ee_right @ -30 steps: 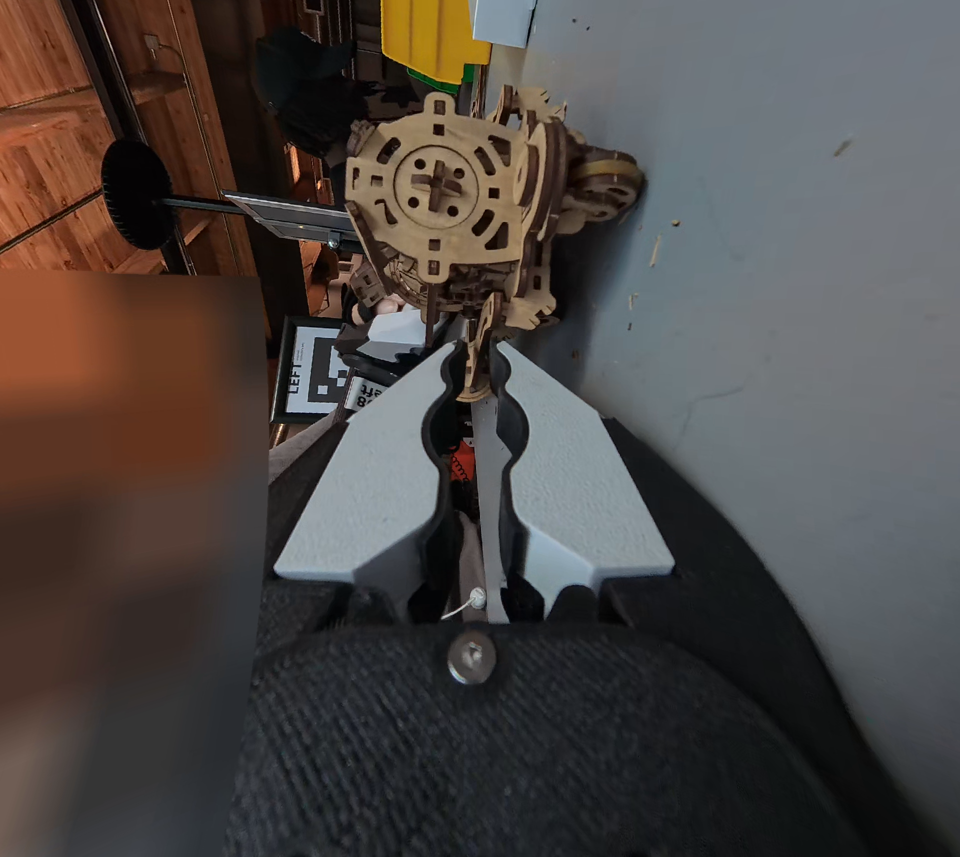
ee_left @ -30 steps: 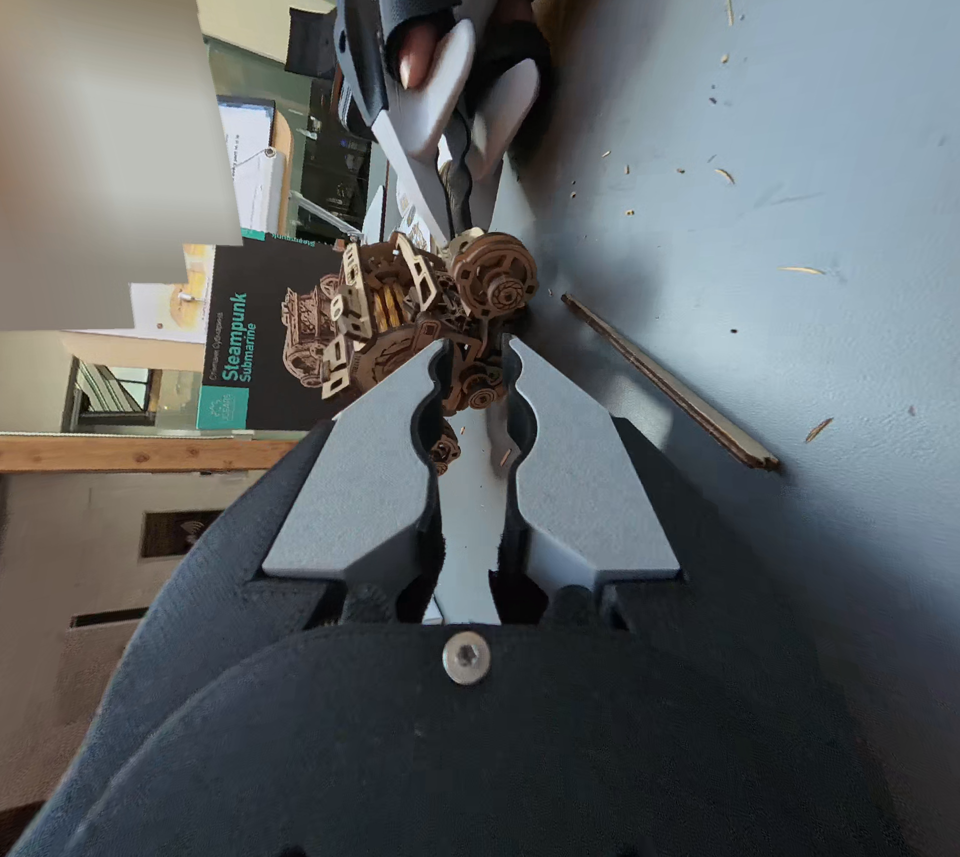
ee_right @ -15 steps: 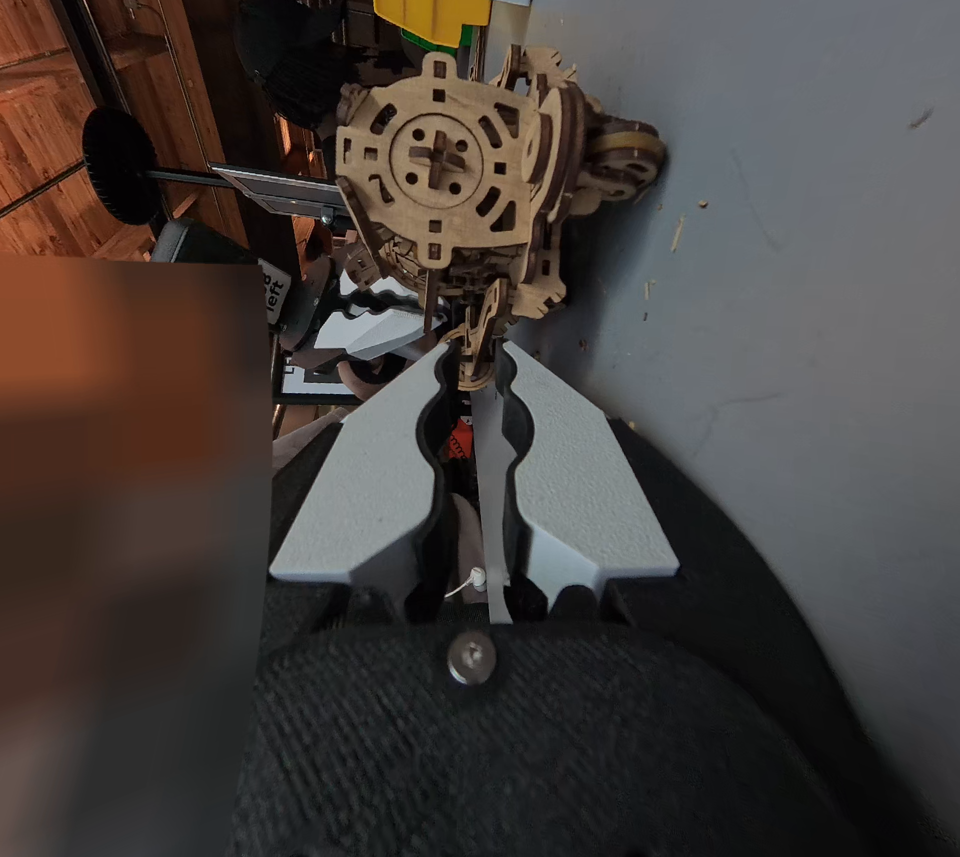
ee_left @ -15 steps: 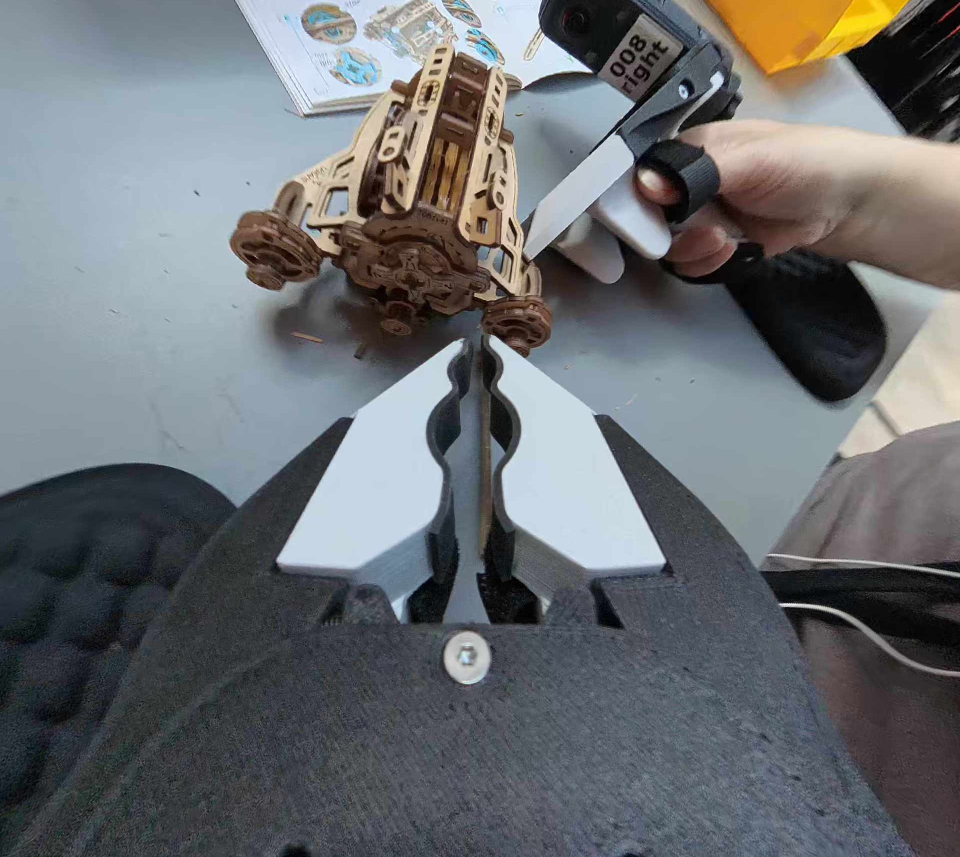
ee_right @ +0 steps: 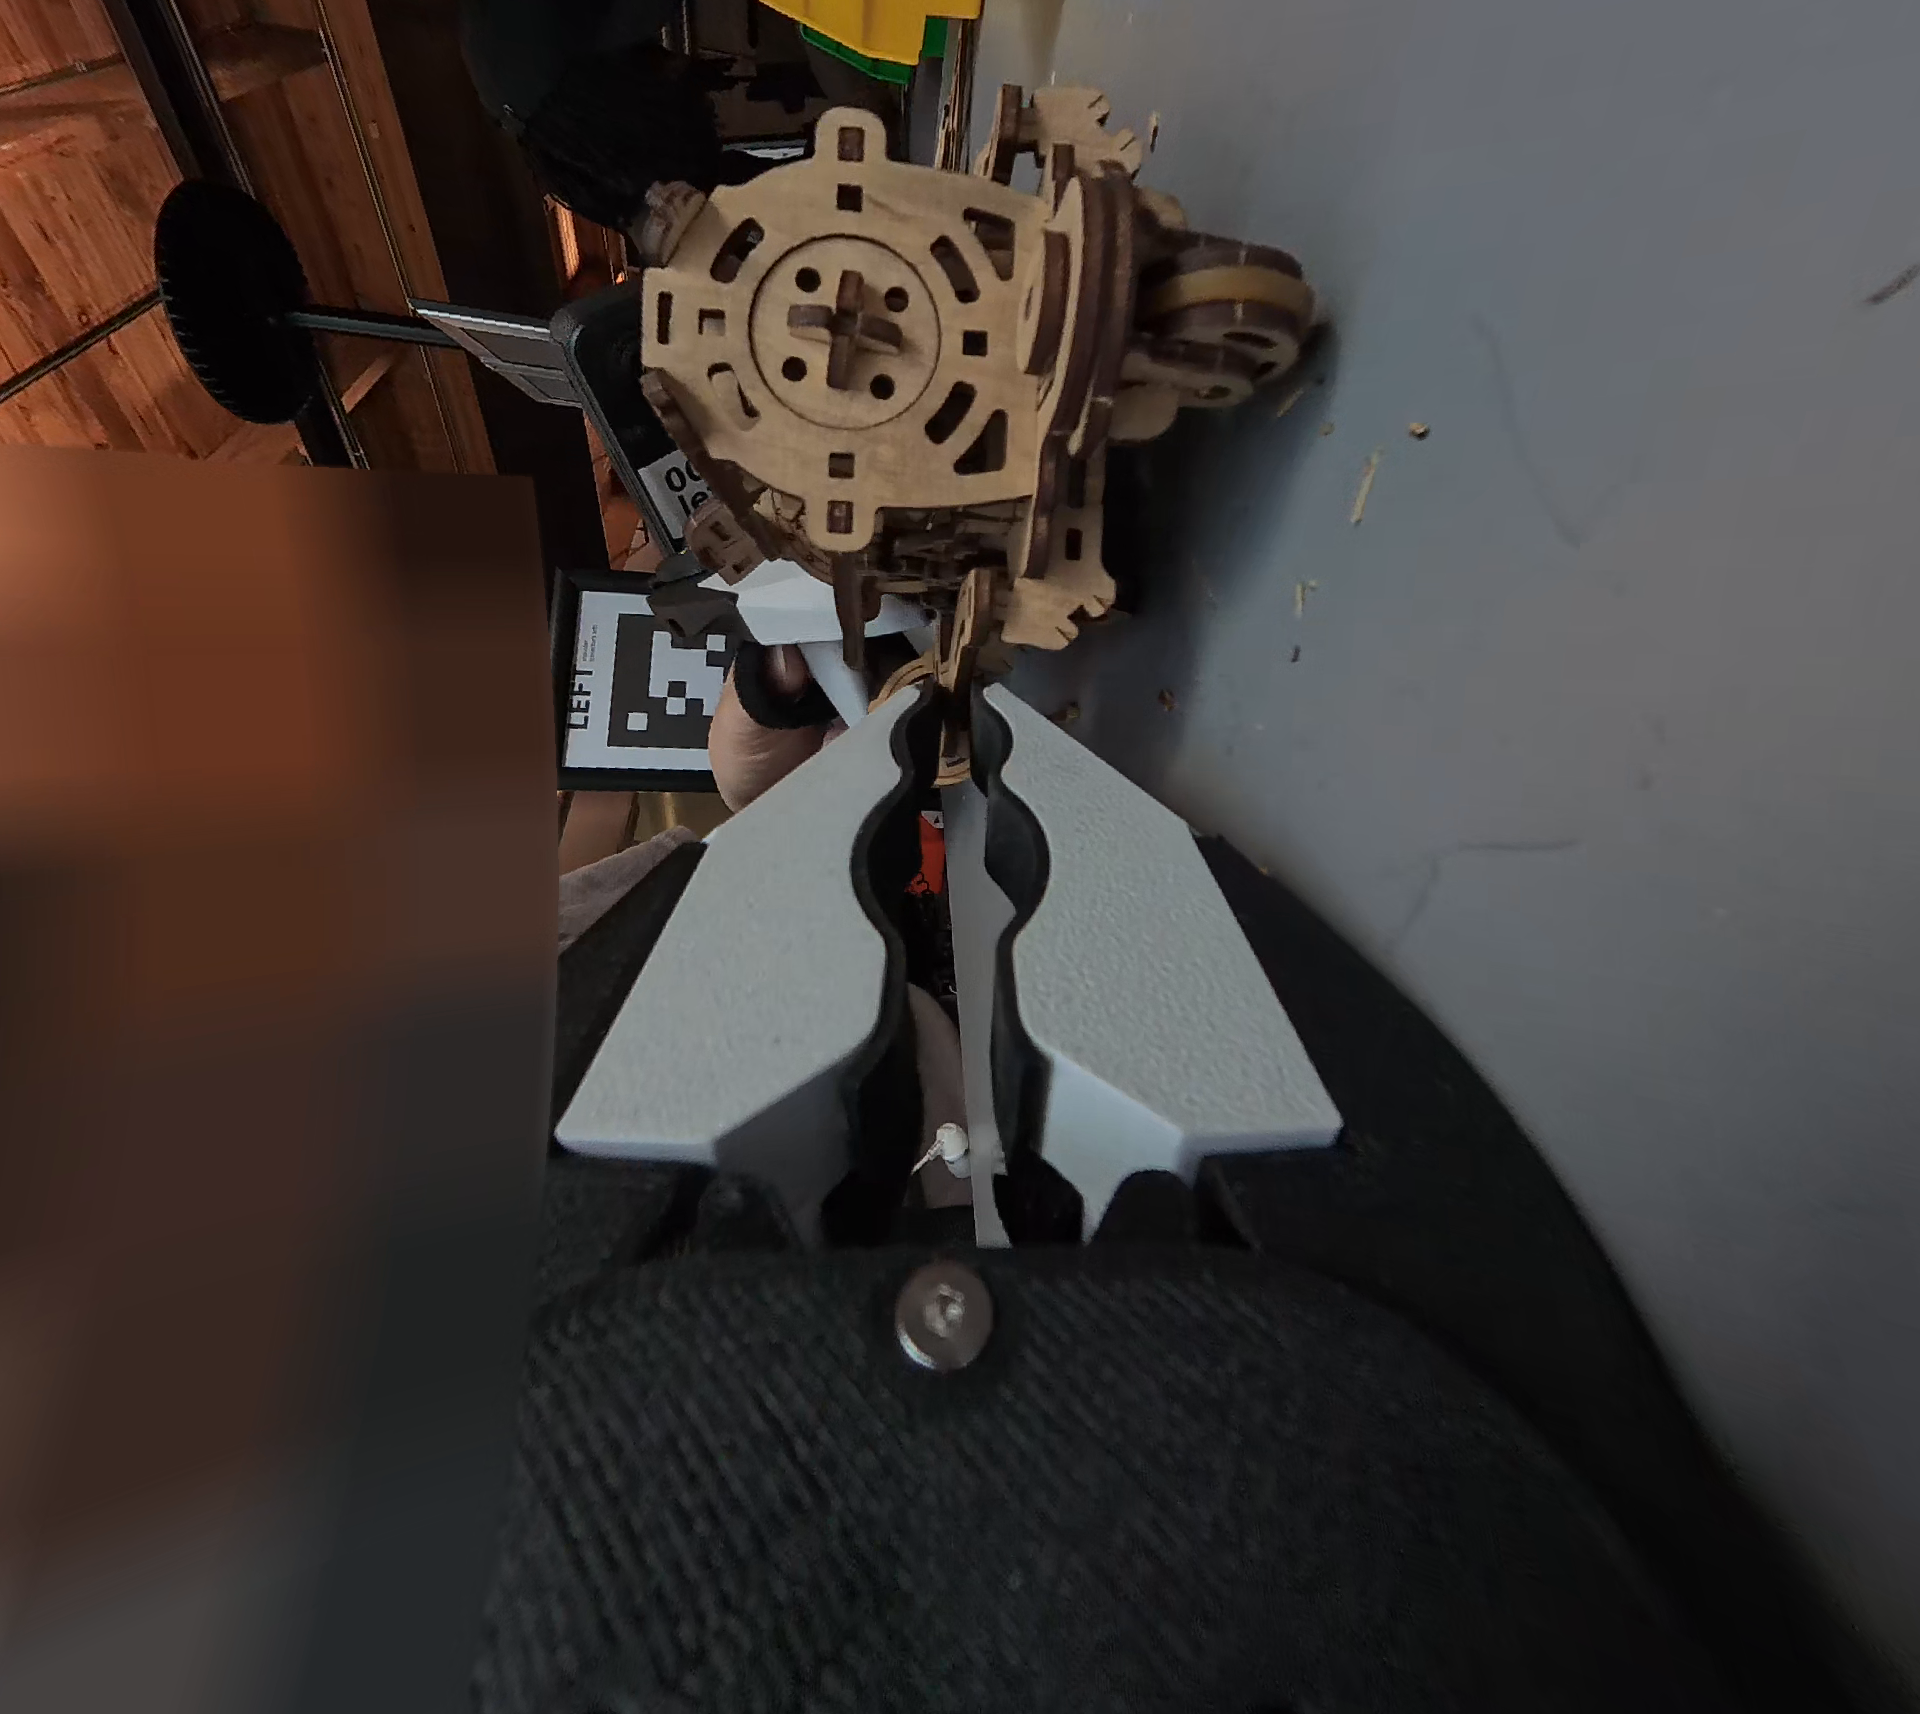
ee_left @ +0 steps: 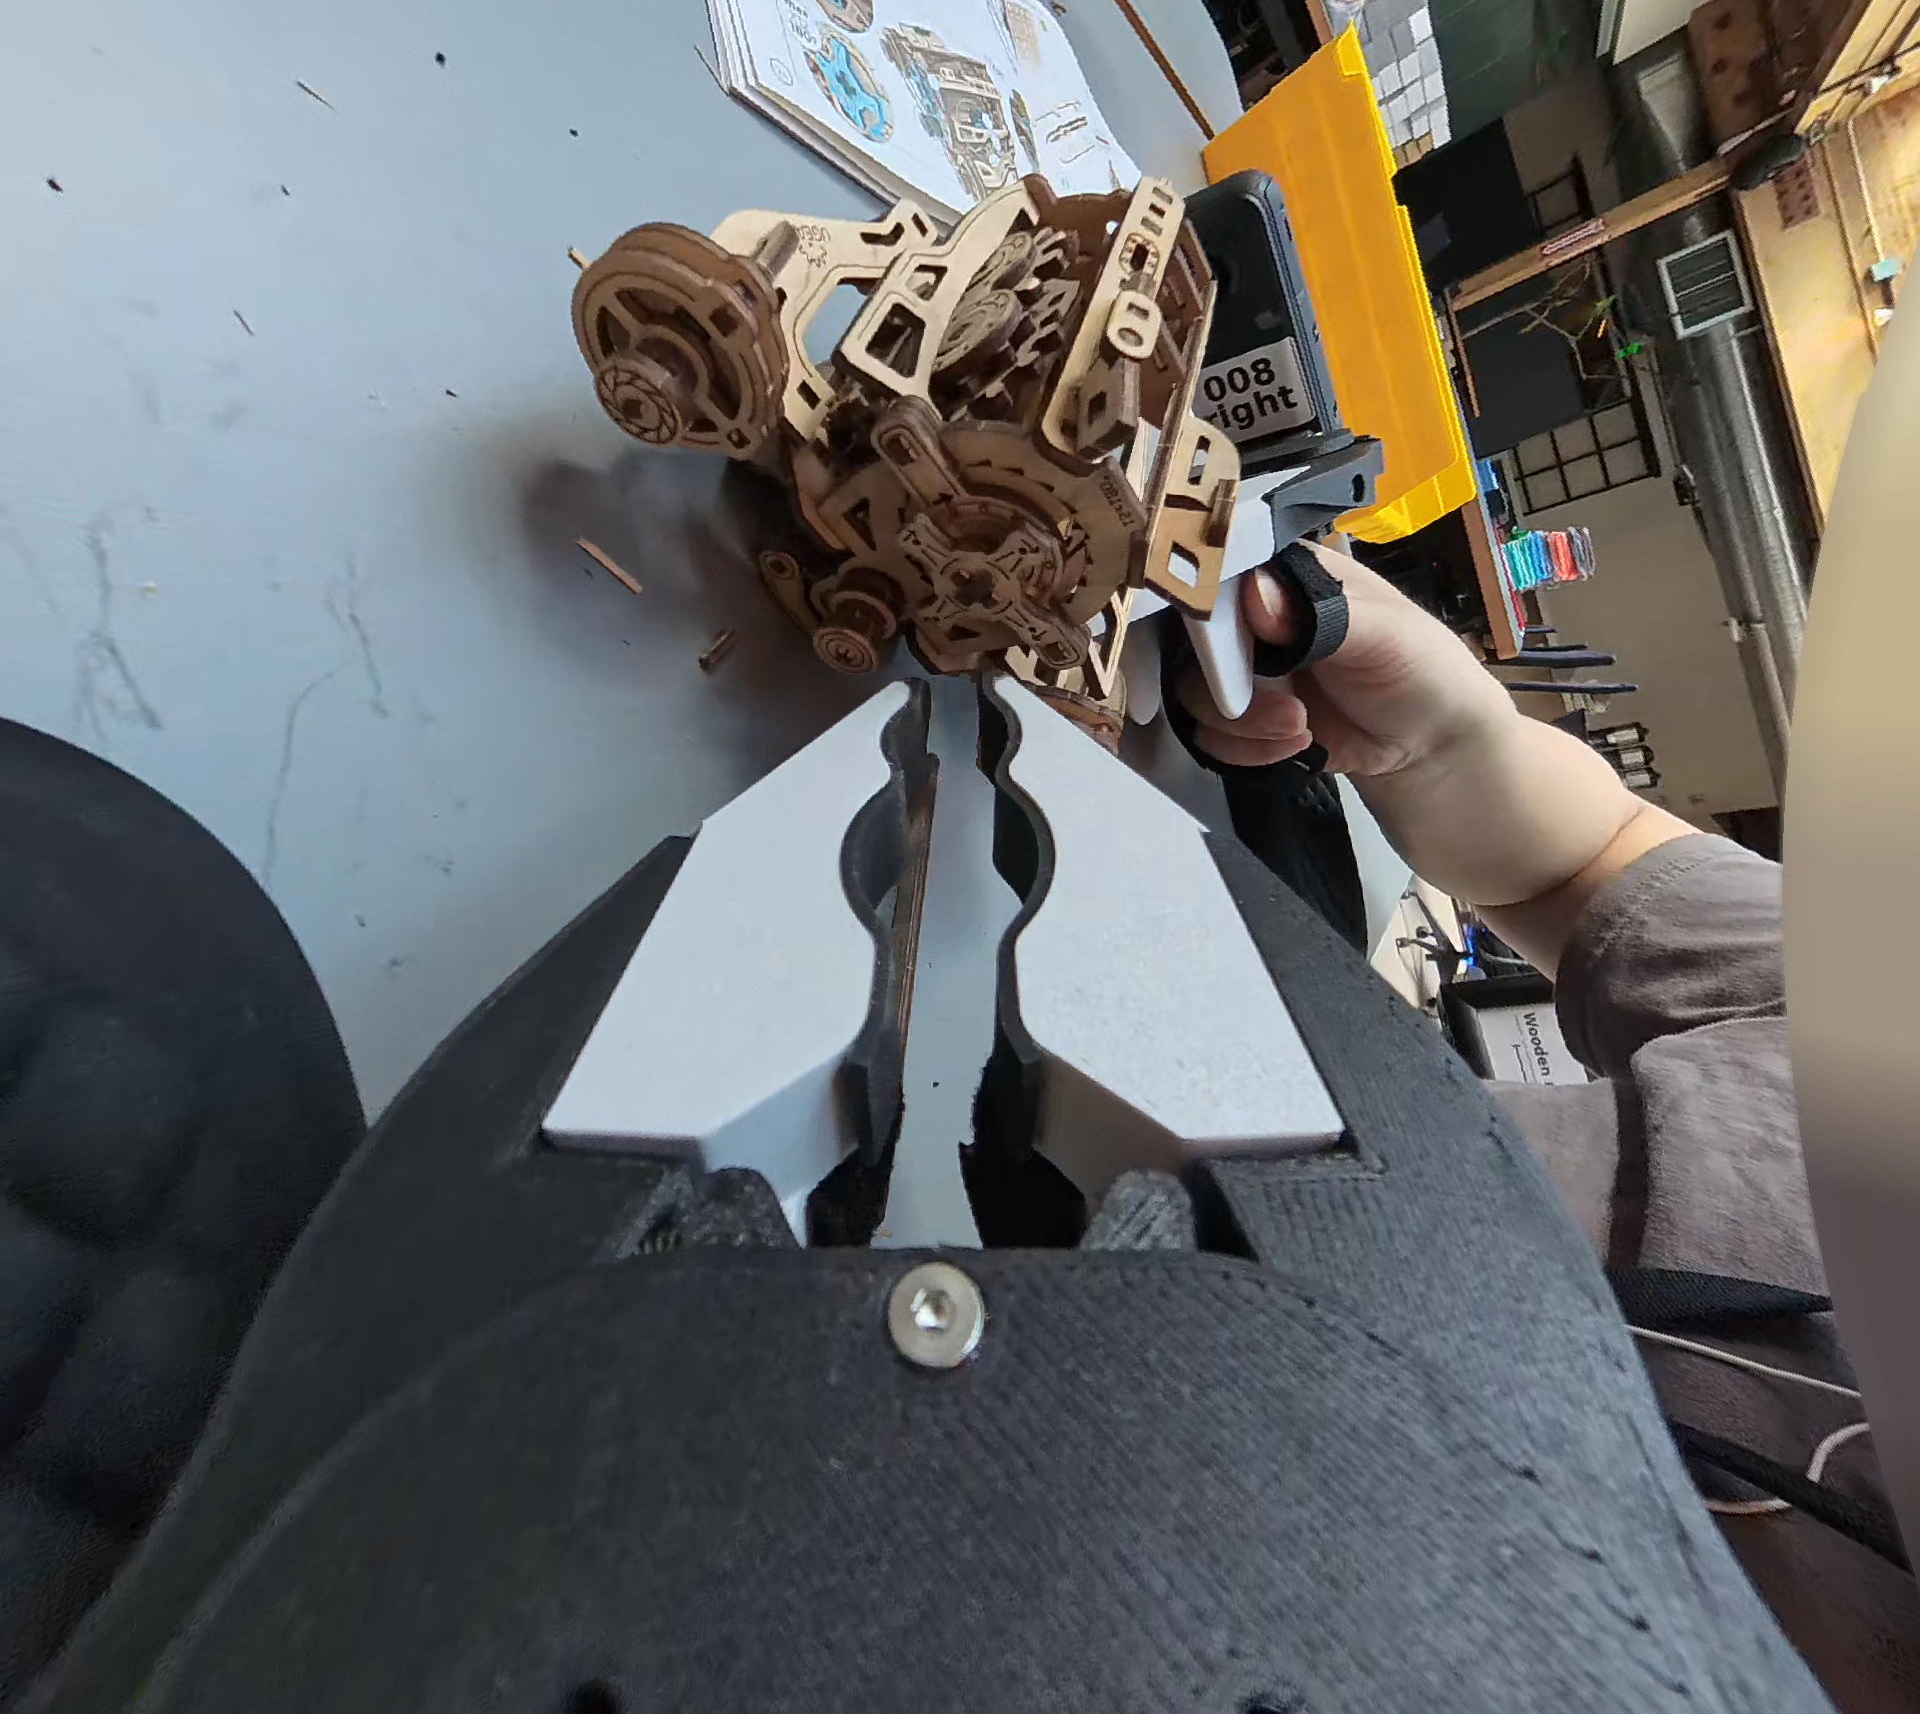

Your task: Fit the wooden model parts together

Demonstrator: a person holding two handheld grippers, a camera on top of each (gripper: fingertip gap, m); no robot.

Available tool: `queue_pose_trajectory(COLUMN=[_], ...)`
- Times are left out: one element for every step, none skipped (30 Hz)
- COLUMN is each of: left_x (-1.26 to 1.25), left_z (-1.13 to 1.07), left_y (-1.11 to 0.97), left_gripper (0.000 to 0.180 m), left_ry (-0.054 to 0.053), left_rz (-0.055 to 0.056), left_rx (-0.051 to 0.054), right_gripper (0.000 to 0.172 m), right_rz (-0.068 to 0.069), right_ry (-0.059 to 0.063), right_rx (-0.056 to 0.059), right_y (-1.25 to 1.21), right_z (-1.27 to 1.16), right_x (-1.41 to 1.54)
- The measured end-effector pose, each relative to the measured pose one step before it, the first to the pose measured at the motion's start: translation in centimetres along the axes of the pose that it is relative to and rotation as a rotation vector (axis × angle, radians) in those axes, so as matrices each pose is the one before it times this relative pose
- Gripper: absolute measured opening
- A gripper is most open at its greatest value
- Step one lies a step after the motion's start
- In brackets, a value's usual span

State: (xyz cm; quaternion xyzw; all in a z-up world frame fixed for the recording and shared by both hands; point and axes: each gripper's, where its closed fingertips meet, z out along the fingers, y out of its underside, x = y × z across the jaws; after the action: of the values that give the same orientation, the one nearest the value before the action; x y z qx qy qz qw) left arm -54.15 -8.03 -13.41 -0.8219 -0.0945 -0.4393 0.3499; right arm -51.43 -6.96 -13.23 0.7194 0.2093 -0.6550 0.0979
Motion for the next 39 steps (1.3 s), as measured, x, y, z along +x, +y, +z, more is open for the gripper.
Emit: queue_pose_trajectory(left_x=[-0.120,-0.063,-0.058,-0.100,-0.121,-0.079,-0.030,0.019,0.053,-0.018,-0.073,-0.027,0.002,-0.035,-0.026,-0.016,0.011,0.026,0.037,0.057,0.069,0.168,0.244,0.147,0.018,-0.031,-0.002,0.006,-0.039,-0.140,-0.131,-0.032,-0.016,-0.011,-0.006,-0.021,-0.021,-0.004,-0.015], left_z=[0.021,-0.022,-0.019,-0.003,0.042,0.081,0.105,0.108,0.096,0.078,0.052,0.038,0.040,0.065,0.077,0.067,0.035,0.021,0.004,0.007,0.050,0.090,0.113,0.072,-0.003,0.020,0.019,0.029,-0.001,-0.005,-0.003,0.015,-0.008,-0.021,-0.005,-0.003,0.003,0.010,0.006], left_y=[-0.038,-0.075,-0.030,-0.004,0.065,0.116,0.153,0.150,0.095,-0.005,-0.103,-0.132,-0.110,-0.065,-0.015,0.013,0.020,0.002,-0.008,0.001,0.078,0.155,0.191,0.040,-0.070,-0.017,-0.013,-0.007,-0.028,-0.043,0.006,0.033,-0.012,-0.039,-0.042,-0.049,-0.070,-0.061,-0.036], left_gripper=[0.007,0.008,0.011,0.013,0.013,0.013,0.012,0.011,0.009,0.008,0.009,0.009,0.009,0.009,0.008,0.008,0.008,0.008,0.007,0.007,0.008,0.013,0.012,0.011,0.010,0.010,0.010,0.010,0.008,0.003,0.003,0.003,0.003,0.002,0.002,0.002,0.002,0.002,0.002], left_ry=[-0.0118,-0.0090,-0.0065,-0.0058,-0.0026,0.0052,0.0102,0.0131,0.0134,0.0062,-0.0005,0.0016,0.0037,0.0020,0.0038,0.0064,0.0073,0.0060,0.0036,0.0041,0.0068,0.0142,0.0194,0.0154,0.0068,-0.0003,-0.0019,0.0001,-0.0008,-0.0083,-0.0096,-0.0043,-0.0015,-0.0002,-0.0008,-0.0019,-0.0015,-0.0010,-0.0012], left_rz=[0.0014,0.0014,-0.0025,-0.0090,-0.0153,-0.0217,-0.0260,-0.0270,-0.0228,-0.0144,-0.0094,-0.0077,-0.0058,-0.0053,-0.0077,-0.0097,-0.0066,-0.0021,-0.0013,-0.0013,-0.0018,-0.0064,-0.0124,-0.0107,-0.0025,0.0032,0.0034,0.0022,0.0024,0.0054,0.0077,0.0050,0.0010,-0.0015,-0.0009,0.0012,0.0020,0.0023,0.0022], left_rx=[0.0056,0.0074,0.0032,0.0021,0.0003,-0.0018,-0.0019,-0.0026,-0.0010,0.0032,0.0066,0.0066,0.0035,0.0017,0.0013,0.0009,0.0003,-0.0003,0.0007,-0.0004,-0.0060,-0.0112,-0.0125,-0.0016,0.0064,0.0024,0.0013,0.0015,0.0034,0.0065,0.0040,0.0008,0.0022,0.0043,0.0052,0.0068,0.0088,0.0073,0.0053], right_gripper=[0.003,0.003,0.003,0.003,0.003,0.003,0.002,0.002,0.002,0.002,0.002,0.002,0.002,0.002,0.002,0.002,0.002,0.002,0.002,0.002,0.002,0.002,0.002,0.002,0.001,0.002,0.002,0.001,0.002,0.002,0.002,0.002,0.002,0.001,0.002,0.002,0.002,0.002,0.001], right_rz=[0.0001,0.0004,0.0008,-0.0007,-0.0003,0.0012,0.0009,0.0004,0.0002,0.0001,0.0000,-0.0003,0.0002,0.0006,0.0010,0.0034,0.0037,-0.0007,-0.0030,0.0000,0.0024,0.0008,-0.0022,-0.0001,0.0011,-0.0002,0.0003,0.0010,0.0001,0.0004,0.0008,-0.0005,0.0002,0.0002,0.0015,0.0038,0.0034,0.0020,0.0018], right_ry=[-0.0012,-0.0005,-0.0009,-0.0003,0.0004,-0.0002,-0.0008,-0.0010,-0.0003,-0.0001,-0.0002,-0.0004,0.0001,0.0002,0.0001,-0.0023,-0.0031,0.0000,0.0021,0.0001,-0.0013,0.0005,0.0017,-0.0008,-0.0006,0.0020,0.0002,0.0002,0.0005,-0.0007,-0.0006,0.0013,0.0000,0.0008,0.0003,-0.0011,-0.0003,0.0009,0.0013], right_rx=[-0.0007,-0.0001,0.0000,-0.0007,-0.0011,0.0005,-0.0002,0.0005,0.0007,-0.0002,-0.0003,-0.0005,-0.0004,0.0004,0.0006,0.0036,0.0027,-0.0001,-0.0017,0.0011,0.0029,-0.0018,-0.0052,0.0003,0.0012,-0.0029,0.0002,-0.0001,-0.0025,-0.0038,-0.0006,-0.0004,-0.0004,0.0009,-0.0008,-0.0007,-0.0010,-0.0001,-0.0004], right_y=[0.025,0.005,-0.008,0.006,0.009,-0.005,-0.005,-0.002,-0.014,0.003,0.004,0.002,0.006,-0.005,-0.012,-0.060,-0.047,-0.022,0.000,-0.024,-0.043,0.003,0.060,-0.014,-0.016,0.035,-0.026,-0.020,0.021,0.032,0.005,0.005,0.006,-0.014,0.009,-0.004,-0.005,-0.011,-0.007], right_z=[0.013,0.013,-0.003,0.004,0.000,0.004,-0.004,-0.004,-0.008,-0.002,-0.002,0.006,-0.003,0.004,-0.009,-0.011,-0.016,-0.001,0.009,0.003,-0.013,0.010,0.011,-0.002,-0.012,0.010,-0.020,-0.021,-0.014,-0.003,0.006,-0.004,-0.001,0.005,0.004,-0.010,-0.003,0.005,0.003], right_x=[-0.011,-0.012,-0.007,0.000,-0.003,-0.002,-0.005,-0.006,-0.004,-0.002,-0.003,-0.004,0.000,0.008,-0.004,-0.020,-0.023,-0.003,0.031,0.003,-0.010,0.001,0.025,-0.010,-0.003,0.017,0.006,0.012,-0.003,-0.002,-0.005,0.012,0.008,0.000,0.003,-0.009,0.004,0.010,0.016])
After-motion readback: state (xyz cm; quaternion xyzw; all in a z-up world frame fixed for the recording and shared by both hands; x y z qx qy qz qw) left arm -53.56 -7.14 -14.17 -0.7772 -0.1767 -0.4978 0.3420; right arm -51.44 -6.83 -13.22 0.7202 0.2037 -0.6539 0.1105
